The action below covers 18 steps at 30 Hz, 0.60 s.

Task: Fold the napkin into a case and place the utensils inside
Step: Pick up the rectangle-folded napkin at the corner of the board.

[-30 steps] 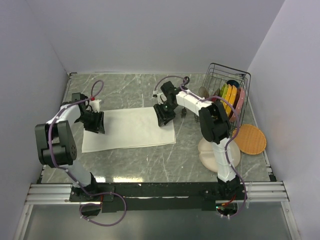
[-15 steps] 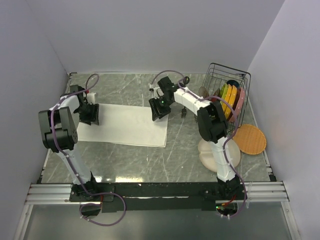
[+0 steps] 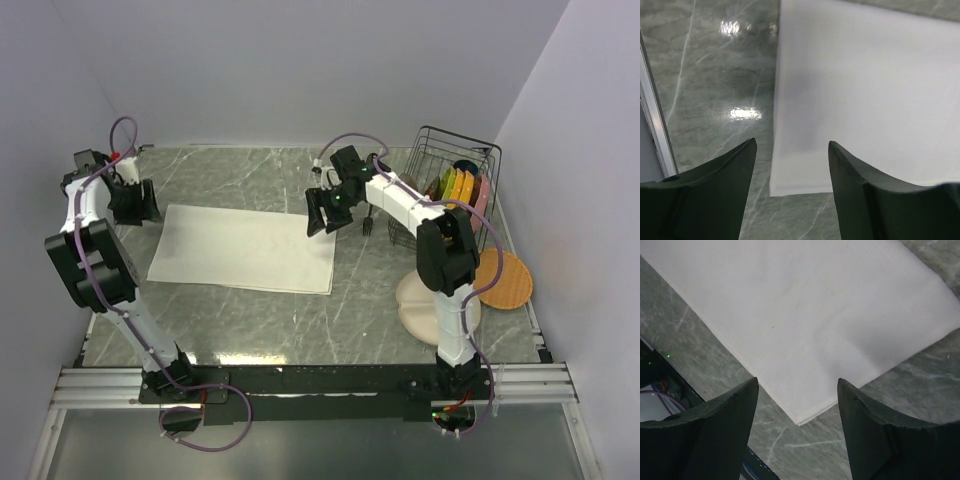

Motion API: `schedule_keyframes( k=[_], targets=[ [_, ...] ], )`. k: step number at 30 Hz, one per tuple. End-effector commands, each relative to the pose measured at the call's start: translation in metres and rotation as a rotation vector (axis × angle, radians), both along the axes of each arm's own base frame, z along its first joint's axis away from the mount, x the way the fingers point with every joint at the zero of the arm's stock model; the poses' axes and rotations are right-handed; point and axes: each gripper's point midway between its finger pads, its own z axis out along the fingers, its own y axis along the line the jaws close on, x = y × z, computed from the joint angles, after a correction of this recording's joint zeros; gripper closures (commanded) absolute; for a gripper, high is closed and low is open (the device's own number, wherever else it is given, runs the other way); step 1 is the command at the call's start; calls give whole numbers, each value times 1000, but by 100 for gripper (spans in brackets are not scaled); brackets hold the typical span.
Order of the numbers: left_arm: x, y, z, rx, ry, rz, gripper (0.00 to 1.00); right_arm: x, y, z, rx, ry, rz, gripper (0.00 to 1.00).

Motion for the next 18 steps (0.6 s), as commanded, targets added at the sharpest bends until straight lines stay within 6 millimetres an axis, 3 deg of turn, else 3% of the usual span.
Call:
schedule_keyframes(
  k=[1,10,18],
  targets=[
    [-10,3,-26,-1,83,-28,36,-6,-14,10,-41,7,-70,27],
    [-16,7,-75,33,148,-35,41,-30,-37,-17,-142,91,-83,27],
    [-16,11,-89,114,154,-68,43,-40,-48,-36,-195,127,-85,29]
  ],
)
